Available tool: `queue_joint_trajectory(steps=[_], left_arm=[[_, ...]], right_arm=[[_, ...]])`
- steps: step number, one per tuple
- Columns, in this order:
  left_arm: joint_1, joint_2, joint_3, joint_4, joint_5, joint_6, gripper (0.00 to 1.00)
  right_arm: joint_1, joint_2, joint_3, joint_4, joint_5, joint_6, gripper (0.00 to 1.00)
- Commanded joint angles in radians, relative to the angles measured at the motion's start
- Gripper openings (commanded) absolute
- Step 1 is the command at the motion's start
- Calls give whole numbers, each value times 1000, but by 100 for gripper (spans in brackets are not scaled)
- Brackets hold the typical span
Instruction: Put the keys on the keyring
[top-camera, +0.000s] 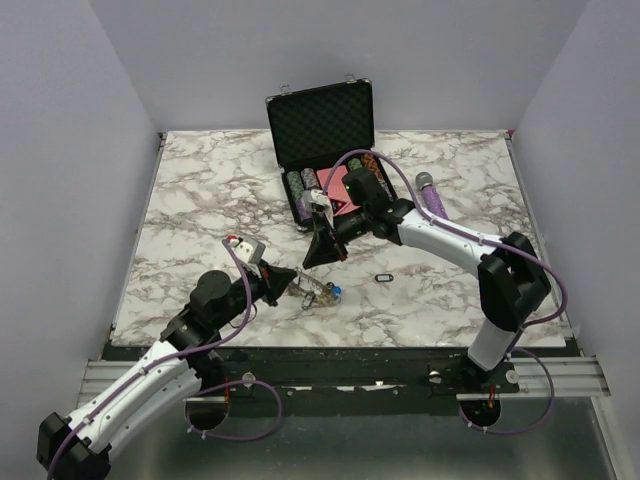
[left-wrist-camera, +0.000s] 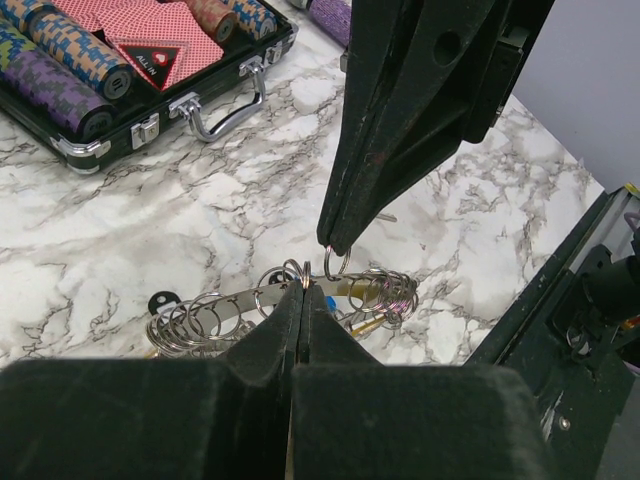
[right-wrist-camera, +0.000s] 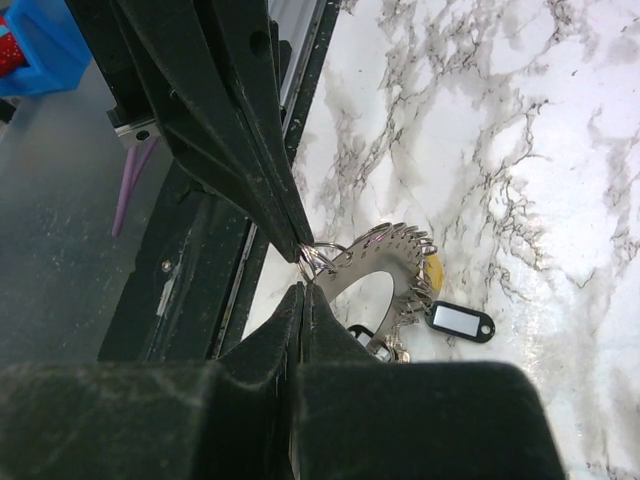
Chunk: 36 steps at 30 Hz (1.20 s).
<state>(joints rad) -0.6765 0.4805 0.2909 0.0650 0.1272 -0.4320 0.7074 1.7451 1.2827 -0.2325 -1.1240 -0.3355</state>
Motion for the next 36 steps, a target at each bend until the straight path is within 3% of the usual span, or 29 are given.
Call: queue_joint_trajectory(steps=[1,27,33,36], left_arm=[[-5,-17,-13,12,-3,-17,0],[-5,-68,-15,-19,-49,-13,0],[-6,-69,-12,-18,-44,-11,0],[-6,-72,-12,-19,-44,-13,0]], right_arm=[[-3,25,-6,15,-23,13,6],[-3,74,-5,-16,-111,23,17],[-3,76,-5,-19,-118,16,17],[-5,79,-2,-31,-132,4,11]])
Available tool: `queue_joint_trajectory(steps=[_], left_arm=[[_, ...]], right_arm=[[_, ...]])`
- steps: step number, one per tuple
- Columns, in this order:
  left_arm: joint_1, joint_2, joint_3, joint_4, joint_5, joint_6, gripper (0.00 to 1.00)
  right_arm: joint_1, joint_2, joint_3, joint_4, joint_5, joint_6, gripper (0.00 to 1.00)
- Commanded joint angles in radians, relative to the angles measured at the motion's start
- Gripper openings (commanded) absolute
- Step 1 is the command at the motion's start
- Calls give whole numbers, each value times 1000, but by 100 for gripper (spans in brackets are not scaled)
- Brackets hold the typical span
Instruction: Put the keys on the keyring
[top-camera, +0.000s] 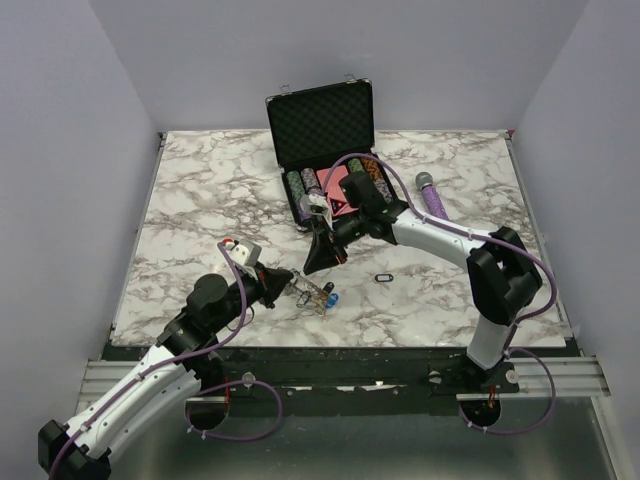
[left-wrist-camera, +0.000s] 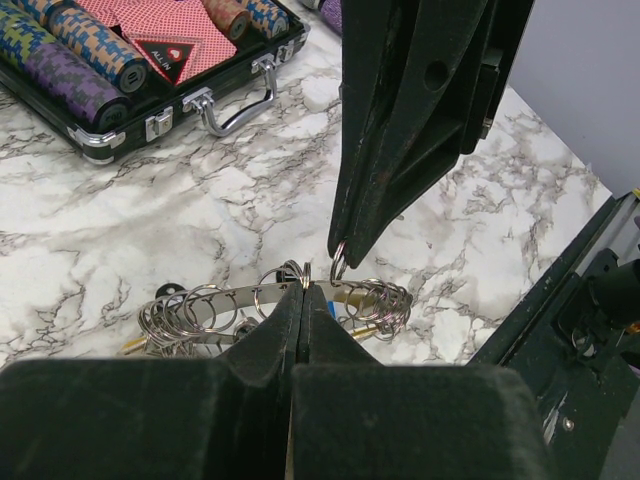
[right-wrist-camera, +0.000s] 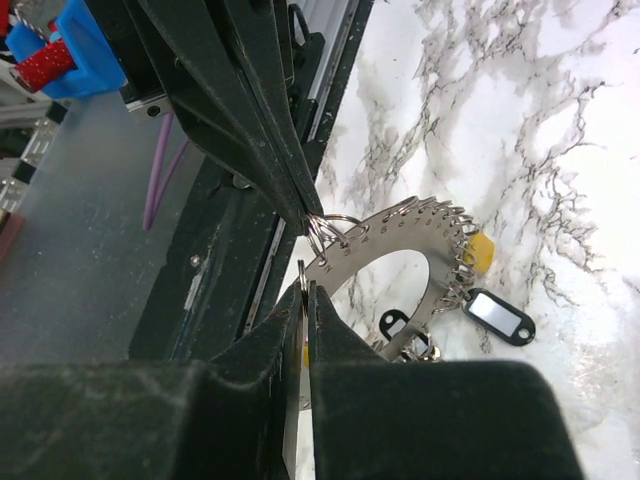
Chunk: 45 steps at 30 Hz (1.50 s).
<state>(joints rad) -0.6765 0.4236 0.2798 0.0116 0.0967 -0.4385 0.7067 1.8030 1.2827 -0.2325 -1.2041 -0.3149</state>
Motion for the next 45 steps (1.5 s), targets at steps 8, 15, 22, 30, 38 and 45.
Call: queue_joint_trajectory(steps=[8,15,22,30,38,45], left_arm=[[-5,-26,1,37,-2,-11,0],[-5,-74,59,-108,-66,-72,36],[-3,-169,139,-269,-183,-99,66],[-5,-103,124,-41,190,32,67],[-8,118,140,151,337,21,60],[-6,181,101,192,250,-37,61]], right_arm=[[-4,13,55,-184,-77,-154,0],[-3,-39,144,-379,9,-319,0],[-3,-79,138,-387,118,-326,0],[-3,-85,168,-435,152,-343,0],[-3,-71,165,-426,135,-317,0],[-3,-70,165,-426,123,-314,0]])
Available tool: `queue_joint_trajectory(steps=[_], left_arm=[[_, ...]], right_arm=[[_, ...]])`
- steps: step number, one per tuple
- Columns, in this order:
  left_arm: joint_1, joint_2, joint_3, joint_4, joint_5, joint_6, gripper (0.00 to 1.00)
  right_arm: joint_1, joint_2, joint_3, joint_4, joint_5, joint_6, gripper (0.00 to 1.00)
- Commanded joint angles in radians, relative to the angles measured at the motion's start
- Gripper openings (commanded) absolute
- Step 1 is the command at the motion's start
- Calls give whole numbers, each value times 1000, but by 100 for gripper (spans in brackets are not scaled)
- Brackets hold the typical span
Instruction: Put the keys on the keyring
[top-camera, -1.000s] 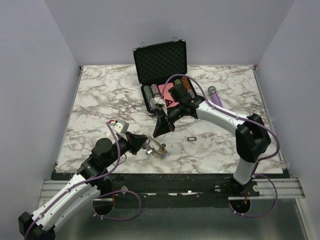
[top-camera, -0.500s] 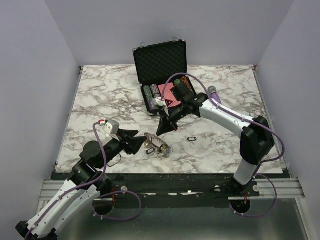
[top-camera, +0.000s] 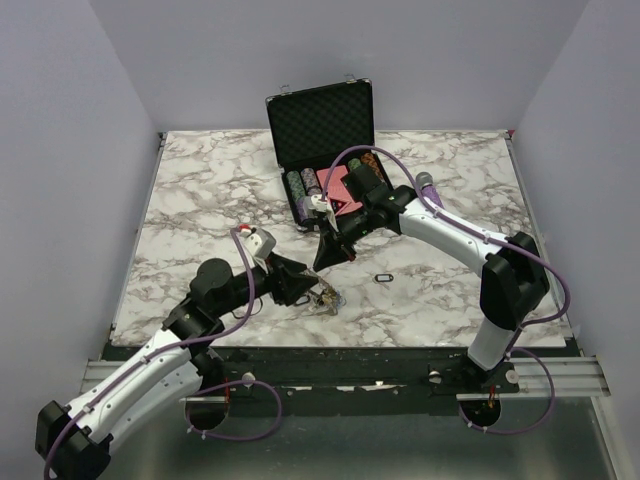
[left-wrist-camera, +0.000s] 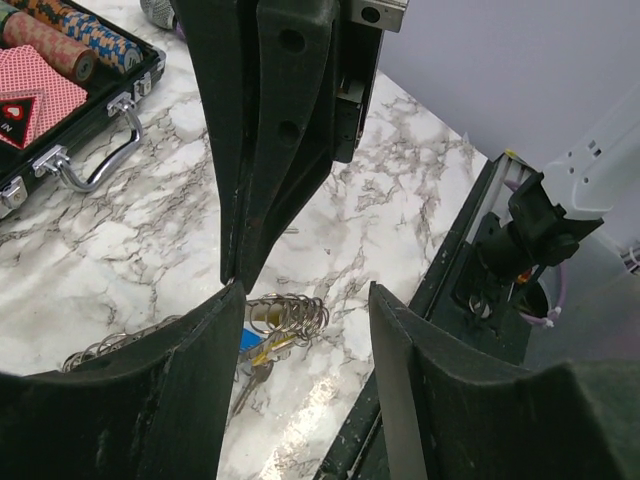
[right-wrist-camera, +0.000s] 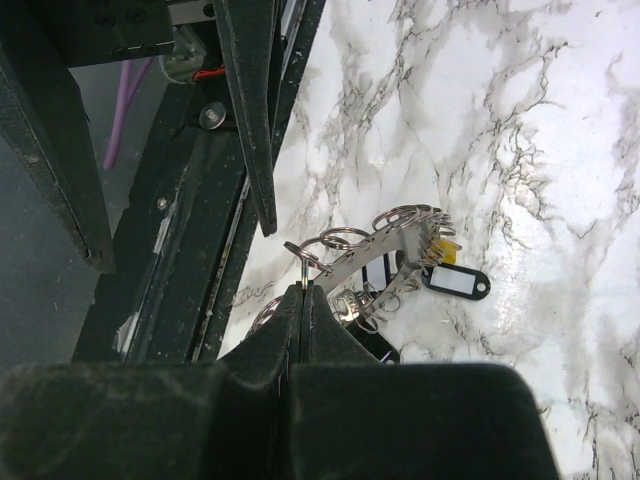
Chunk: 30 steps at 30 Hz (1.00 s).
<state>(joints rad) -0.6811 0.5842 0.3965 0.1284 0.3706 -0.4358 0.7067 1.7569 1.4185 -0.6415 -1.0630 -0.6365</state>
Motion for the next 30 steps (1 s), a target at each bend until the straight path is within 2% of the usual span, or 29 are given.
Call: queue_joint_trajectory(steps=[1,7,13,24,30], left_arm=[[-1,29,-18,77,-39,-47,62],[0,77,-8,71,-79,-63,63],[3,92,19,34,-114,5,63],[17,126,44,10,-70,89,45],[20,123,57,-7,-71,106,42]], right_arm=[[-4,-23,30,-17,-17,9,0],[-3,-23,30,-10,-23,18,0],[-4,-23,28,-12,-29,21,0],[-4,-16,34,-26,-49,11,0],[-9,-14,34,-29,-60,14,0]])
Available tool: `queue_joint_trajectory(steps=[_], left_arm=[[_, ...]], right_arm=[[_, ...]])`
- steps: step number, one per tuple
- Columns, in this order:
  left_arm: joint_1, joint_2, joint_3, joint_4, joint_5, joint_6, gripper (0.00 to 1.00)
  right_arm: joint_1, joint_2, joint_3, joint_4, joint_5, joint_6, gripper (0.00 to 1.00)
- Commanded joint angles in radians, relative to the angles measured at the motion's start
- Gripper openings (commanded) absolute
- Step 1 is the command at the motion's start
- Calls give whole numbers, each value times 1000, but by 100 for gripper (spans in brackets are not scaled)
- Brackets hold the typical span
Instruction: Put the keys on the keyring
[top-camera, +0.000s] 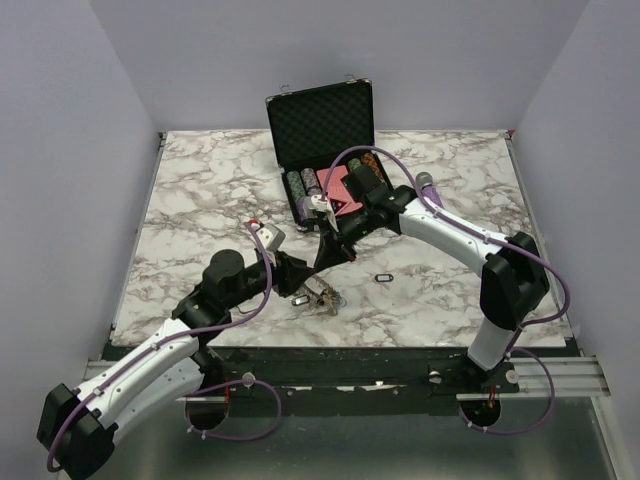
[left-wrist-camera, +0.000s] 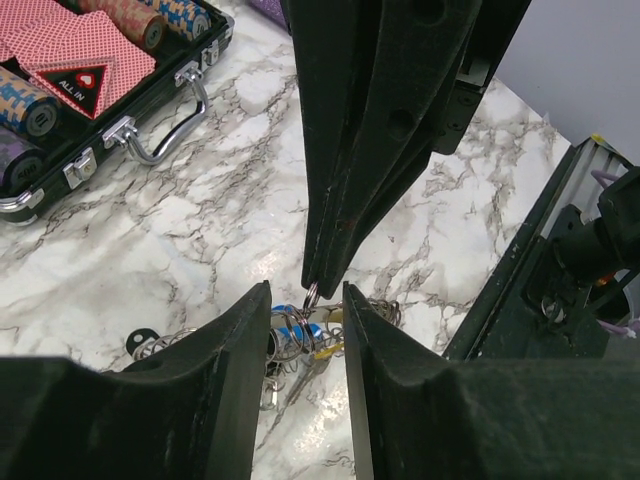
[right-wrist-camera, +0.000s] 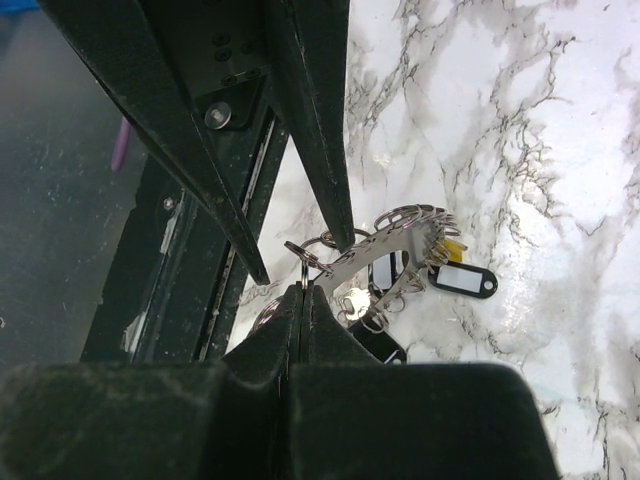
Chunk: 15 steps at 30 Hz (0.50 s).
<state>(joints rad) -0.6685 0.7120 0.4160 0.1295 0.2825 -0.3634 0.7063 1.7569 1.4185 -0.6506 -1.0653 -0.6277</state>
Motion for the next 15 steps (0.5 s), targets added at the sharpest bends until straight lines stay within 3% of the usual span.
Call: queue_joint_trajectory(steps=[1,15], left_arm=[[6,-2,41,-13,14,35,41],[6,64,87,-94,41,84,32]], right_arm=[[-10,-13,33,-20,-59,3,0],[-19,-17,34,-24,-78,2,0]])
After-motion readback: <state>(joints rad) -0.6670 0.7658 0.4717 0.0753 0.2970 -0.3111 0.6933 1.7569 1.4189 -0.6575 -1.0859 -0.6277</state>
